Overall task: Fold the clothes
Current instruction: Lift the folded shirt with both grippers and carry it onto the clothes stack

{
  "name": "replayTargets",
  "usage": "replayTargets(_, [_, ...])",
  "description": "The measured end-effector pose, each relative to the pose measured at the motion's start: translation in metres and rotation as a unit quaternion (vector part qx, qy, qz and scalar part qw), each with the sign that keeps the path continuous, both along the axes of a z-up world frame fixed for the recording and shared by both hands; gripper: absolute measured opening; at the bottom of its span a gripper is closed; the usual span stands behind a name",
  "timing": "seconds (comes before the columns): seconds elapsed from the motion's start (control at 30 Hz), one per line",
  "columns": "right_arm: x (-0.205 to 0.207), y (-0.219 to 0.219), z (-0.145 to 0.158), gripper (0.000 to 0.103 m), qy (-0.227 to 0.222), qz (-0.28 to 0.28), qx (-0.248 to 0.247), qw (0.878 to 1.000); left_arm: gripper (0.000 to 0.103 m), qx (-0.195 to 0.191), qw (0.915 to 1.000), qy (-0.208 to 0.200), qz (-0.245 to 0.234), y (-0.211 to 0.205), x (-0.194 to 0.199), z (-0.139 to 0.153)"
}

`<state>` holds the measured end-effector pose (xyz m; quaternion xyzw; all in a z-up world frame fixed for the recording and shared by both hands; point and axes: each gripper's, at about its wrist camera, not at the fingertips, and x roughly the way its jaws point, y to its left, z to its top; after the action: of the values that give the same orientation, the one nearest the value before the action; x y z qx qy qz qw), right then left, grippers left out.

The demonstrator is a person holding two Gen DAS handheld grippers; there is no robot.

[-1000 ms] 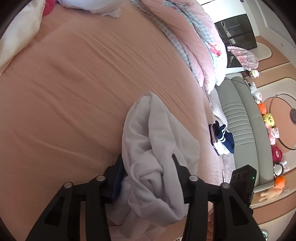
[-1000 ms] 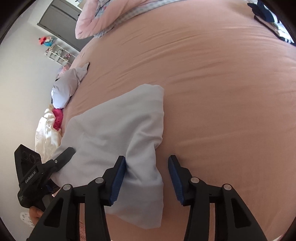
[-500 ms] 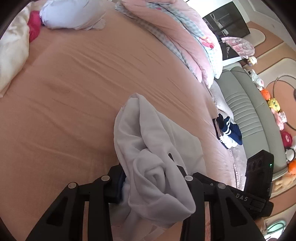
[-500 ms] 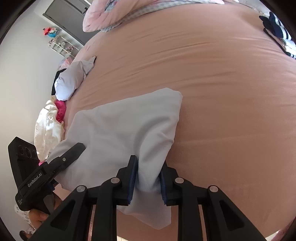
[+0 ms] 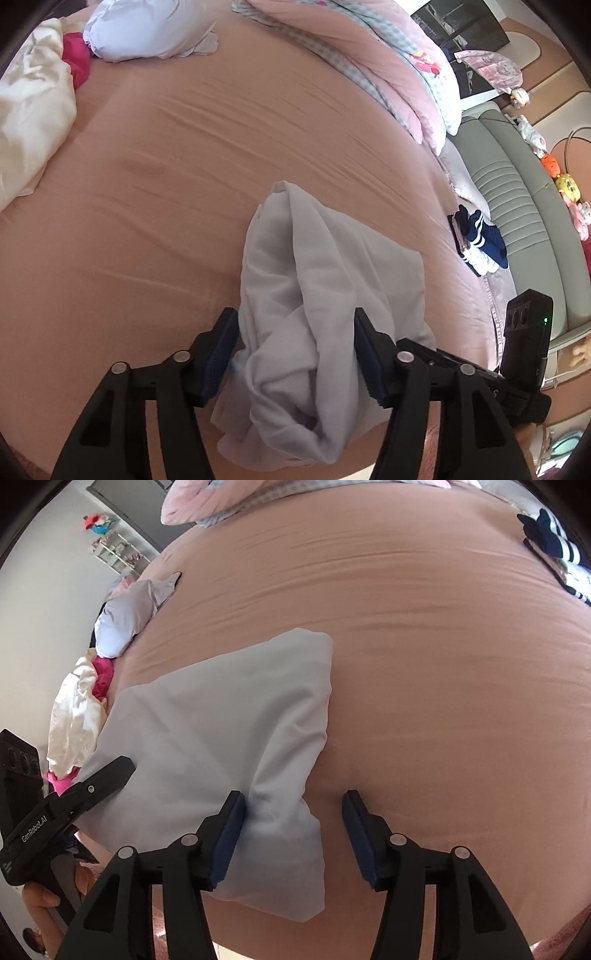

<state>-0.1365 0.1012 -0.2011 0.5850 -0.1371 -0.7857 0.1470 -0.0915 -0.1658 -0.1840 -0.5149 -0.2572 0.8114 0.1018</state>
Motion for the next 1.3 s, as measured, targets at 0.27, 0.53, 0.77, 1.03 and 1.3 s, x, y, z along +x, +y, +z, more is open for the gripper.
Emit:
replayTargets(0.27, [-0.002, -0.01, 0.0, 0.039, 0.008, 0.001, -0.02, 1.0, 0.046, 0.086, 0.9961, 0.012, -0.016, -0.003, -0.001, -0.014])
replayTargets(0.53, [0.016, -0.002, 0.034, 0.021, 0.035, -0.019, -0.065, 0.997, 0.038, 0.081, 0.9956, 0.045, -0.013, 0.004, 0.013, 0.017])
replayTargets(0.77, [0.028, 0.014, 0.072, 0.021, 0.067, -0.004, -0.037, 0.997, 0.037, 0.051, 0.9937, 0.084, -0.054, 0.06, 0.013, 0.056])
replayTargets(1.03, [0.04, 0.105, 0.078, 0.021, 0.069, -0.071, -0.073, 0.992, 0.031, 0.056, 0.9898, 0.085, -0.1, 0.145, -0.003, 0.065])
replayTargets(1.3, [0.037, 0.202, 0.075, 0.021, 0.075, -0.143, -0.114, 0.98, 0.027, 0.05, 0.9788, 0.091, -0.176, 0.262, -0.056, 0.087])
